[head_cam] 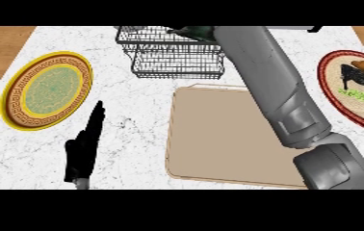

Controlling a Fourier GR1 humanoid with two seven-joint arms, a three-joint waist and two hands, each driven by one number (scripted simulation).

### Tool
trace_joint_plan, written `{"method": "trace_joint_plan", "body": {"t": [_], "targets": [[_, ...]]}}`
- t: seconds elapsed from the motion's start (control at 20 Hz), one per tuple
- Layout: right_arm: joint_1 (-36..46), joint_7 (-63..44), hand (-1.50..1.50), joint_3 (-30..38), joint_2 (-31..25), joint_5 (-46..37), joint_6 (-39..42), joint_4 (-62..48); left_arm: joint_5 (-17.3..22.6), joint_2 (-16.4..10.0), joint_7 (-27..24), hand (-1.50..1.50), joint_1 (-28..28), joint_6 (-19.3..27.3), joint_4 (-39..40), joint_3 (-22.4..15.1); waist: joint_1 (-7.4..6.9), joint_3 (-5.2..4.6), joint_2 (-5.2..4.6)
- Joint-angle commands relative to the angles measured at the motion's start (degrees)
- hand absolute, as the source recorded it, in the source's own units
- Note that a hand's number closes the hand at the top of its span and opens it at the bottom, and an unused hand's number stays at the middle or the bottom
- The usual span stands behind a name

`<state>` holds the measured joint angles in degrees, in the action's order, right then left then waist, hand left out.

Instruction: Pick the eggplant from the tray and place it in the tiered basket

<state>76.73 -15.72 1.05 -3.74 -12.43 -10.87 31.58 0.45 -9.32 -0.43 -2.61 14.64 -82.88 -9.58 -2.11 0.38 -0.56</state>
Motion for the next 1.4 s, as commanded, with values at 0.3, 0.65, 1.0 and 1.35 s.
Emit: {"method": "trace_joint_plan", "body": {"t": [0.3,0.65,1.0,1.35], "targets": [[0.04,5.78,-1.50,9.08,-7.42,2.22,-13.06,0.56,-0.64,0.40,3.87,0.00,-1.16,0.35,0.63,-0.42,1.19,-0.36,0.17],[-3.72,-0.94,-1.50,14.05,-21.49,5.45,-7.34,4.34,-0.47,0.21,1.56,0.00,-4.07,0.65,0.91,0.90,2.79,-0.35,0.80],[-17.18,3.90,-1.50,20.02,-35.94,12.72,10.78,9.15,-0.64,0.44,2.58,0.00,-3.28,1.21,1.38,1.76,4.17,-0.24,0.69],[-25.07,7.69,-1.50,26.60,-45.20,20.03,25.51,7.93,-1.40,1.22,1.80,0.00,-5.42,0.91,-0.38,0.59,2.43,-0.31,0.53]]}}
